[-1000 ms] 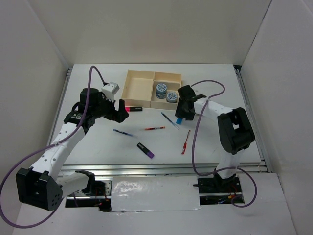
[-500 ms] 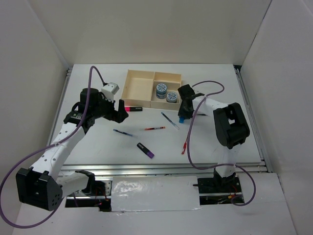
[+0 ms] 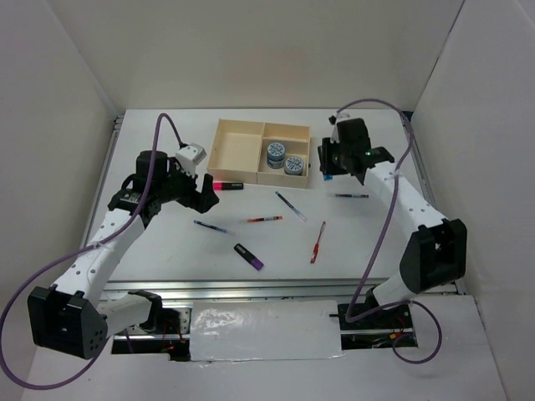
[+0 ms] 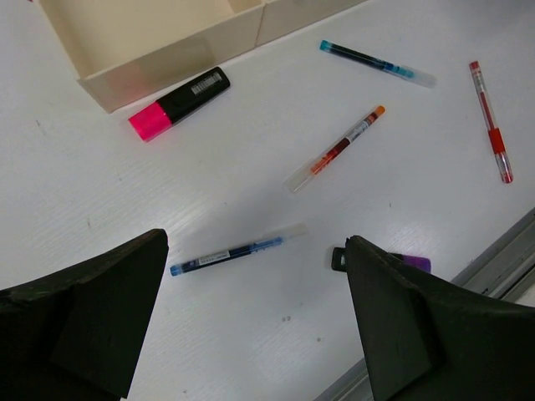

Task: Sort the stationery into containers
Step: Pick up the pen from the center of the board, then place the pen in the storage box.

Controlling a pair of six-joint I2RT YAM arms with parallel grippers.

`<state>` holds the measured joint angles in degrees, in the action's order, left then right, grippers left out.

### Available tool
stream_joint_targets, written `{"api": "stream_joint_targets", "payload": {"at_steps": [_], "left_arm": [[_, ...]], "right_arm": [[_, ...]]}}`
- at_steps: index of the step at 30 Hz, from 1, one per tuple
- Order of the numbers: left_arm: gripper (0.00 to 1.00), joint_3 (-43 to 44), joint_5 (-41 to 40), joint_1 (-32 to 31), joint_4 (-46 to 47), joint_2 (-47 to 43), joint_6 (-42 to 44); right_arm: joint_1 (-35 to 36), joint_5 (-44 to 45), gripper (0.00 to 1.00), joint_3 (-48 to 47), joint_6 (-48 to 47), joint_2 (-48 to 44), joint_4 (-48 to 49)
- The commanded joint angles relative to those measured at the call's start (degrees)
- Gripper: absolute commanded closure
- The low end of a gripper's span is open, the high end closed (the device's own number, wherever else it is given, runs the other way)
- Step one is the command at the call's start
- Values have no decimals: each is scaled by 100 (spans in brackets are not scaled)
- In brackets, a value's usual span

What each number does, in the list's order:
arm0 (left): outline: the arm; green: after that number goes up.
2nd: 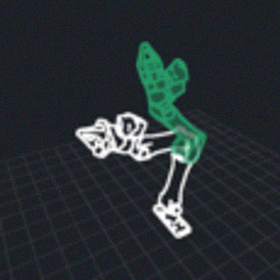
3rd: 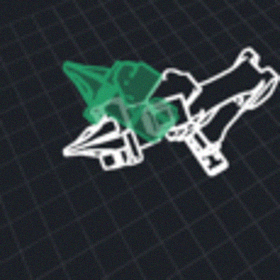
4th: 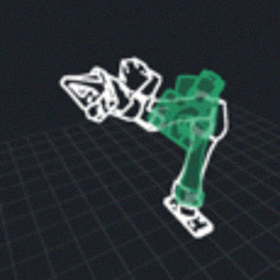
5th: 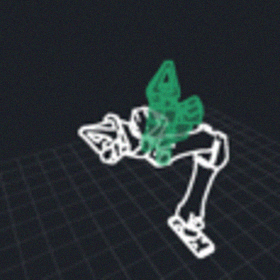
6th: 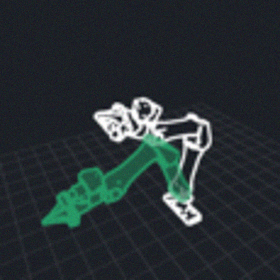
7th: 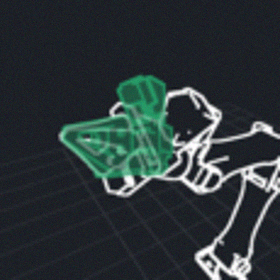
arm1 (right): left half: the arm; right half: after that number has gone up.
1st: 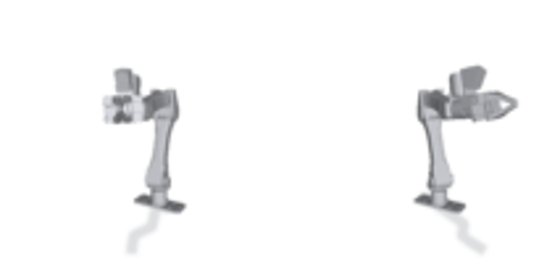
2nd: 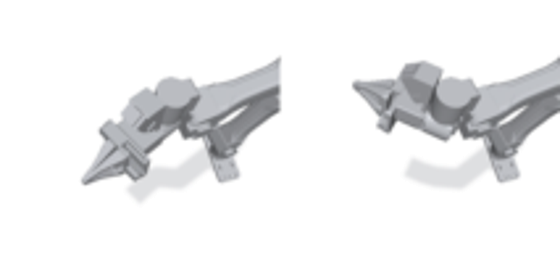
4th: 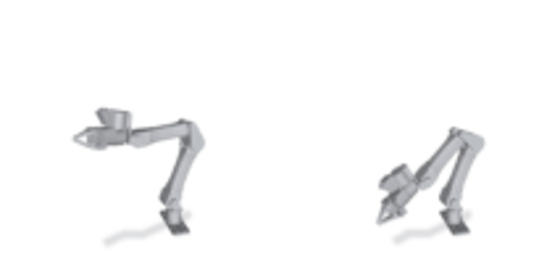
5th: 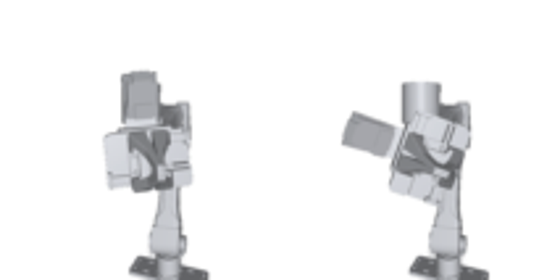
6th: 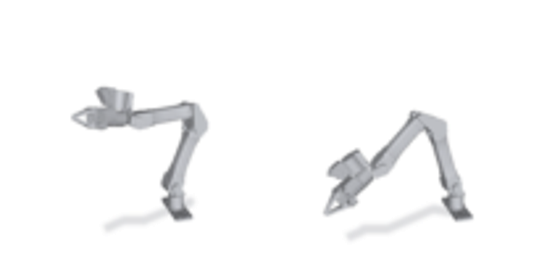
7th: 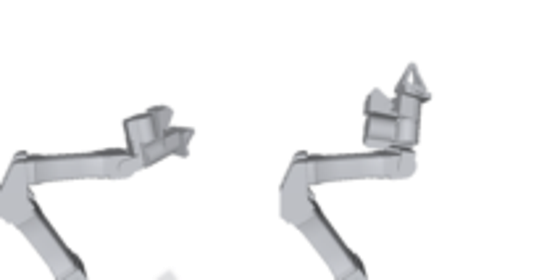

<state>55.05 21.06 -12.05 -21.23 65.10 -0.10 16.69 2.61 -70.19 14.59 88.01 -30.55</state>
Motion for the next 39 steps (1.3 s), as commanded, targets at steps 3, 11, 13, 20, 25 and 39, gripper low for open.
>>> {"api": "stream_joint_targets", "payload": {"at_steps": [3, 11, 13, 20, 25, 39], "left_arm": [[1, 234, 662, 45, 14, 231, 414], [3, 744, 925, 115, -30, 872, 476], [3, 736, 996, 159, 23, 925, 397], [2, 51, 1322, 449, 576, 645, 63], [2, 67, 1436, 590, 437, 758, 89], [1, 147, 1840, 950, 445, 1180, 89]], "right_arm": [[-69, -1175, 100, -1487, -3920, 251, -170], [194, -957, 100, -1699, -8152, 1348, 883], [203, -894, 100, -2258, -8244, 1735, 893], [221, -595, 100, -2912, -8218, 2932, 1936], [230, -508, 100, -3517, -8244, 3555, 1859], [300, -455, 86, -4248, -8499, 4365, 1868]]}}
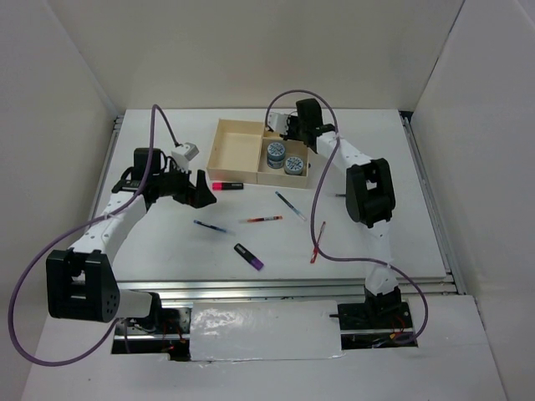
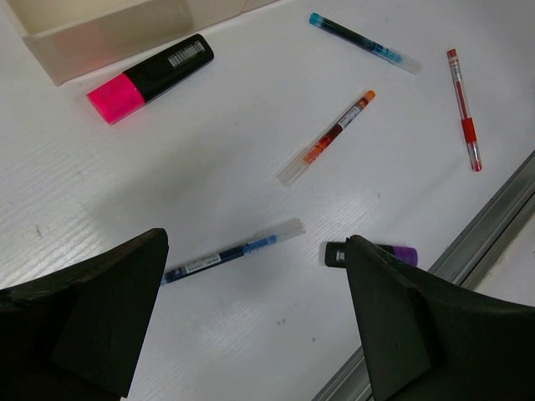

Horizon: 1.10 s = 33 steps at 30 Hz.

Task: Sort the stationery into containers
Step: Place the pen in the storage box.

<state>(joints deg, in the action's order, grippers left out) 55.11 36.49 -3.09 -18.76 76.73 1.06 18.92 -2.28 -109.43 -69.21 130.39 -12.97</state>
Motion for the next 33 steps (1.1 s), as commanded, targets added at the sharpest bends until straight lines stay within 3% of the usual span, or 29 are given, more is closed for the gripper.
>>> {"api": "stream_joint_targets", "payload": {"at_steps": [1, 5, 11, 19, 24, 29, 33], "left_arm": [[1, 131, 297, 72, 198, 9, -10], [1, 123, 289, 72, 198, 0, 8], [1, 166, 350, 81, 75, -26, 184], [1, 404, 508, 46, -663, -97, 1281], [3, 659, 824, -77, -1741, -281, 2835], [16, 782, 527, -997, -3097, -167, 5268], [18, 545, 219, -1684, -3090, 26, 6045]], "right_arm": [[94, 44, 85, -316, -128, 145, 128], [130, 35, 78, -255, -154, 154, 76], [191, 140, 58, 0, -163, -4, 365], [200, 176, 54, -35, -181, -391, 155], [200, 141, 55, 35, 214, -1135, 49], [51, -166, 55, 88, 1935, -2375, -914], [-239, -500, 54, 1182, 3234, -3867, -1506]]}}
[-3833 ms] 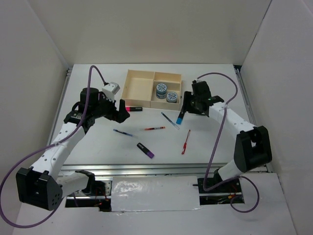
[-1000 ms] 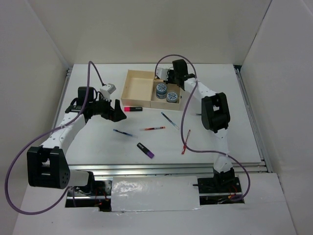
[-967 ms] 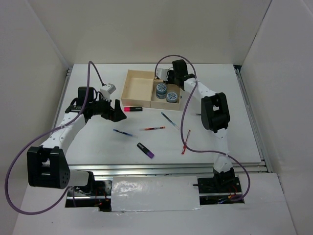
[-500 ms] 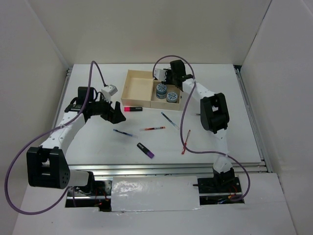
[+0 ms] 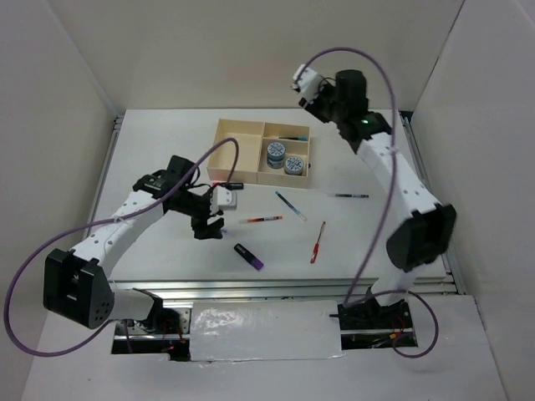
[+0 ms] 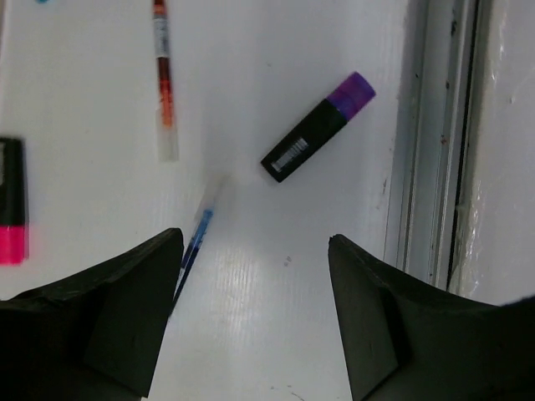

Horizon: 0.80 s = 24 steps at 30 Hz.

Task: Sort the stationery into containers
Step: Place the pen in the storage box, then pick up the pen from the center of the board.

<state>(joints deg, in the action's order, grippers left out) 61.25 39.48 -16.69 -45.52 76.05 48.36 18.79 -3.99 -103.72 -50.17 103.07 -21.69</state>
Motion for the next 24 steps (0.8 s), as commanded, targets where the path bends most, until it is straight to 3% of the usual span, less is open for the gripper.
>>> {"api": "stream_joint_targets", "payload": {"at_steps": [1, 6, 11, 24], "left_arm": [[18, -139, -151, -648, -205, 120, 1456], [21, -412, -800, -1643, 473, 541, 1668], [25, -430, -1109, -2347, 903, 1138, 1844], [43, -491, -1619, -2866, 1492, 2195, 2063]], "right_arm": [[-348, -513, 53, 886, 1509, -1383, -739], [-692, -1121, 41, 2662, 2484, -2887, -1372], [-963, -1420, 38, 4015, 3003, -4134, -1504], [-1720, -1886, 37, 4510, 3172, -4866, -1847]]}}
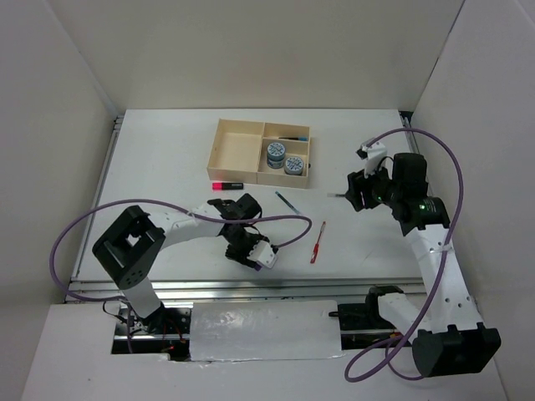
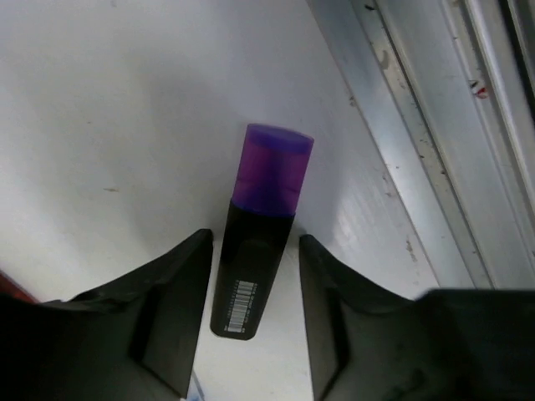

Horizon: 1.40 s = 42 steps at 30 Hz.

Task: Sort the stationery into containers
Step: Pick up the pen from the center of the board, then place the pen in the storage box.

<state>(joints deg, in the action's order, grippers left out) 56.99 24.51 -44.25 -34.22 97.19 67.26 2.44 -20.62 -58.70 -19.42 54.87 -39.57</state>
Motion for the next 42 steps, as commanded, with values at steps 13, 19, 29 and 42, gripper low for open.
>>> {"api": "stream_joint_targets", "payload": {"at_steps": [13, 19, 29, 42], "left_arm": [[93, 2142, -527, 311, -583, -17, -442], [100, 4240, -1254, 891, 280, 845, -1442], [100, 5725, -1845, 1533, 3859, 2963, -1910], [100, 6456, -843, 1718, 5118, 4264, -1770]], "right_arm": [[-200, -460, 37, 543, 298, -82, 274], [-200, -478, 38, 816, 518, -73, 591], [-376, -610, 38, 1246, 852, -29, 916], [-428, -662, 38, 1387, 922, 68, 978]]}}
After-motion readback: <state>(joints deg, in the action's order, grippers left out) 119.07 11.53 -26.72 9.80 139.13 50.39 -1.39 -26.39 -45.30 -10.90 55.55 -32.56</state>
